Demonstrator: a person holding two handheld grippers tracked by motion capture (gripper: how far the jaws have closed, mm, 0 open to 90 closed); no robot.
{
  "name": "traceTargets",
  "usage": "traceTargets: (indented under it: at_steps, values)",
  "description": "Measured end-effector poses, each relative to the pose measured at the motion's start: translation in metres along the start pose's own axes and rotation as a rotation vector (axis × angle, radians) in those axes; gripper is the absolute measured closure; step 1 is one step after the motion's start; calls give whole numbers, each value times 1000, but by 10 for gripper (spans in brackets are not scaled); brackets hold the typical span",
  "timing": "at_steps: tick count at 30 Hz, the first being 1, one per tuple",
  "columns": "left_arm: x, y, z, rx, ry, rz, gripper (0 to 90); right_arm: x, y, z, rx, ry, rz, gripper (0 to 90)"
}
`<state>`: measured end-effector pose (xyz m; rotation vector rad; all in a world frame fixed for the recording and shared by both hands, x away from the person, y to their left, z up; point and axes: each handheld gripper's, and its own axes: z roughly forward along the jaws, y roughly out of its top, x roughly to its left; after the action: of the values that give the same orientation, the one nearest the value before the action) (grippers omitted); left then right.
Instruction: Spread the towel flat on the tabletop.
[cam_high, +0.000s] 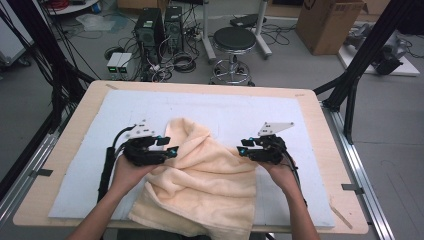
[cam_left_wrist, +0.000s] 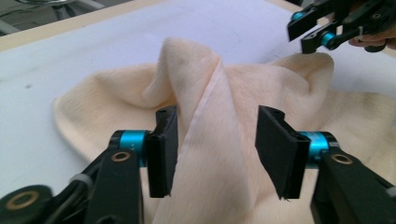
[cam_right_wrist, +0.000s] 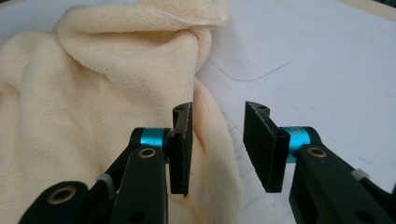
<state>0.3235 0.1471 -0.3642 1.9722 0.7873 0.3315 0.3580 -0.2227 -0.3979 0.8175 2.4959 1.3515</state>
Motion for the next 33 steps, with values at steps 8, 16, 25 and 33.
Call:
traceTargets:
  at_steps: [8, 16, 25, 33]
  values:
    - [2, 0, 47, 102, 21, 6, 472, -12, -6, 35, 87, 39, 43, 596]
    - [8, -8, 62, 163, 35, 9, 761, -17, -13, 51, 122, 106, 69, 818]
    - [35, -12, 22, 38, 115, -105, 810, -15, 0, 15, 64, -12, 28, 846]
    - [31, -15, 1, -33, 67, -179, 810, 3, 20, -23, -30, -85, -10, 846]
